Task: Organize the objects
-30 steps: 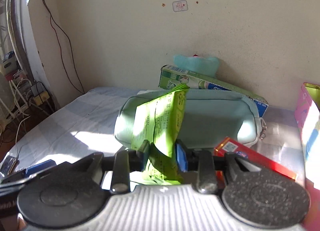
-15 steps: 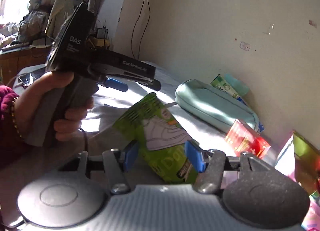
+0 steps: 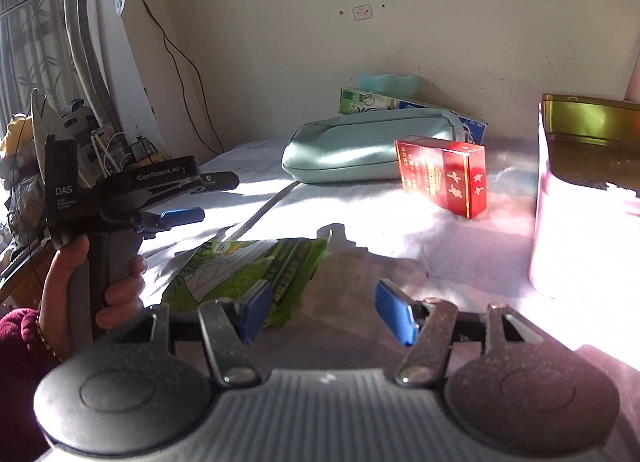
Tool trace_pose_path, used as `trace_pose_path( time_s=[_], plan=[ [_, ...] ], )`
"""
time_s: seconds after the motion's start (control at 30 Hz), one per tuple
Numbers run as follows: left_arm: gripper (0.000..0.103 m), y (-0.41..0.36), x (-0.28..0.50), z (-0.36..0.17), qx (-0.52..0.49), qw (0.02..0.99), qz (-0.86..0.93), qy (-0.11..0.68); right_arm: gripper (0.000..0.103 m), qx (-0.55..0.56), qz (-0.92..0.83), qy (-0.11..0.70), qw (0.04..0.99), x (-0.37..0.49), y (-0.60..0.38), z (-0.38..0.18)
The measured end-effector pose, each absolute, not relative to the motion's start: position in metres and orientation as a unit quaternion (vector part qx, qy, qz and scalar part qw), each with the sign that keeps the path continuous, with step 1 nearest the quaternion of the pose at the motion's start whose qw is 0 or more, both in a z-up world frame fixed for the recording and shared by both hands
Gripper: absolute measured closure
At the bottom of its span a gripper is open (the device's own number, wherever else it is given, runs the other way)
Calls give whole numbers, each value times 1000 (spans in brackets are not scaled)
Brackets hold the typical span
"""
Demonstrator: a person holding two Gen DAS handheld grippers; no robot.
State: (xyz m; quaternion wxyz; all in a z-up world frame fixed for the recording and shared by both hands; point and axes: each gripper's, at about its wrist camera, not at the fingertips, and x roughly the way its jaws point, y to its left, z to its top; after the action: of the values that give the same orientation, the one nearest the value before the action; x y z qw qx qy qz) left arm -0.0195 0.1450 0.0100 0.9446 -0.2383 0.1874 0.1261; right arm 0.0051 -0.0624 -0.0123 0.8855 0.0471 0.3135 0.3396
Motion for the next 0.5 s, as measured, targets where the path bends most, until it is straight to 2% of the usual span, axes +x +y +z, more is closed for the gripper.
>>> trace_pose_path(
  time_s=[0.5],
  plan=[
    [19,135,-18,11,-240,943,120,195,44,58,335,325,883,9,-61,-18]
  ],
)
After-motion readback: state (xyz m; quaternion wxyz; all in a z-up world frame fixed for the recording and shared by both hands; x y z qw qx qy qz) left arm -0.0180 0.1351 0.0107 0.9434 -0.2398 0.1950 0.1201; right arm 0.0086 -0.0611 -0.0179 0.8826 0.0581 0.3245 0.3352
